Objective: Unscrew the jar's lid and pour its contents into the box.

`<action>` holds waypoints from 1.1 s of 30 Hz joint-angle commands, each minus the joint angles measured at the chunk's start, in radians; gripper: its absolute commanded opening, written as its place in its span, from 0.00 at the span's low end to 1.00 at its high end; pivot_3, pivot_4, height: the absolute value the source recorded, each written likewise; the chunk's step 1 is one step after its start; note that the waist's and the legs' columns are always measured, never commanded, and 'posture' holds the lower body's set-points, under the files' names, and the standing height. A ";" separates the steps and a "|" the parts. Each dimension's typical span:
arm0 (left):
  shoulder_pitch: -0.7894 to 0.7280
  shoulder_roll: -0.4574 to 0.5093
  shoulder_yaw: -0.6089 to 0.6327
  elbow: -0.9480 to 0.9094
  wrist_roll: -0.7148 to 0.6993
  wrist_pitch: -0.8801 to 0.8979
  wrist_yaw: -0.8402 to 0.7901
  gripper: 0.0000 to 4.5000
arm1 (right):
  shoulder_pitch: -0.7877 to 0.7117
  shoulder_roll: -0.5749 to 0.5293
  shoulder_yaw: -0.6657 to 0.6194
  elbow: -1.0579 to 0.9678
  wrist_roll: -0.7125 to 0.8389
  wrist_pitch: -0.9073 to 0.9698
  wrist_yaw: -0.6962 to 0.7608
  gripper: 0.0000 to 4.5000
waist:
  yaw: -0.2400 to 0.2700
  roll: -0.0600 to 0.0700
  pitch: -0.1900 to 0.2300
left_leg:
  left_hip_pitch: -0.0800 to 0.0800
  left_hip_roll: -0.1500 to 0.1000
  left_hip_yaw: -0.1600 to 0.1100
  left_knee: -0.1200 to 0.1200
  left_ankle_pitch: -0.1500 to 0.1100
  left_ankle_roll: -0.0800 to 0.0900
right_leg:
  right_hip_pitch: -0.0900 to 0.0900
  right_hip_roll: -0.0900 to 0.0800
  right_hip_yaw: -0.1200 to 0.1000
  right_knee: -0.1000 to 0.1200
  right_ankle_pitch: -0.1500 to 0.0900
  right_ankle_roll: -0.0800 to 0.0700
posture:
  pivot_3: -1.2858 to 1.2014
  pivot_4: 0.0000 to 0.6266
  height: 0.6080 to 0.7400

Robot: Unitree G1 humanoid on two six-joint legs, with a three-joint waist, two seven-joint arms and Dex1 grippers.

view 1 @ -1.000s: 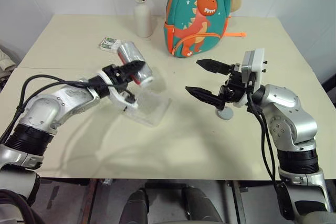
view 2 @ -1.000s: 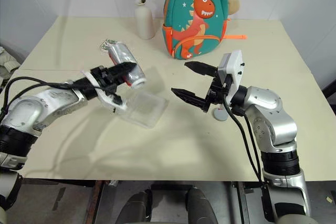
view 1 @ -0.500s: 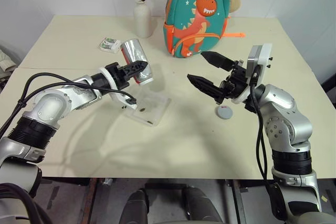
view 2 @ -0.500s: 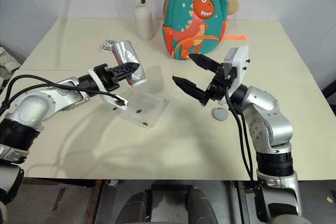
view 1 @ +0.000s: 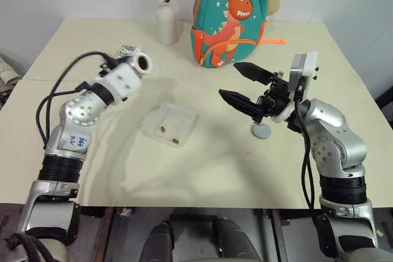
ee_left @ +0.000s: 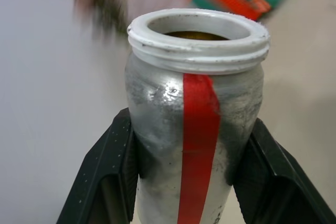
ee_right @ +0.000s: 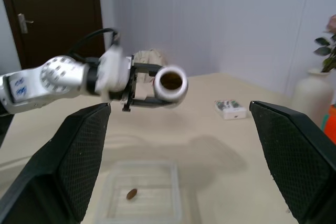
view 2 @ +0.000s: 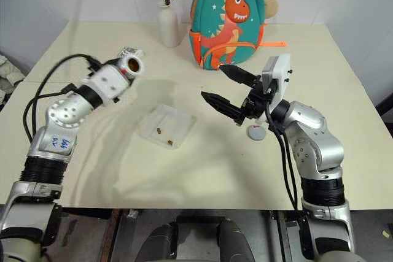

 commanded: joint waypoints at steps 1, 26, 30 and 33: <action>-0.034 -0.033 0.154 -0.001 -0.179 0.235 0.010 0.44 | -0.028 -0.025 -0.007 -0.039 0.024 0.013 0.024 0.99 | -0.001 0.000 0.000 | 0.000 0.000 0.000 0.000 0.000 0.000 | 0.000 0.000 0.000 0.000 0.000 0.000 | 0.52 0.24 1.00; -0.004 -0.063 0.219 0.309 -0.205 0.041 0.112 0.91 | -0.062 -0.087 0.082 0.005 -0.057 0.019 0.164 1.00 | 0.002 -0.001 0.000 | 0.007 -0.001 -0.001 -0.003 0.002 -0.005 | 0.006 -0.001 0.000 -0.002 0.000 0.000 | 0.52 0.24 1.00; 0.059 -0.035 0.233 0.231 -0.219 0.069 0.101 1.00 | -0.056 -0.089 0.080 -0.006 -0.052 0.023 0.163 1.00 | 0.000 -0.001 0.000 | 0.006 0.000 0.000 -0.004 0.002 -0.005 | 0.006 -0.001 0.000 -0.003 0.000 0.000 | 0.52 0.24 1.00; 0.136 -0.022 0.239 0.122 -0.235 0.096 0.080 1.00 | -0.045 -0.093 0.076 -0.020 -0.047 0.028 0.162 1.00 | 0.001 -0.001 0.000 | 0.006 0.000 -0.001 -0.004 0.002 -0.005 | 0.006 -0.001 0.000 -0.003 0.000 0.000 | 0.52 0.24 1.00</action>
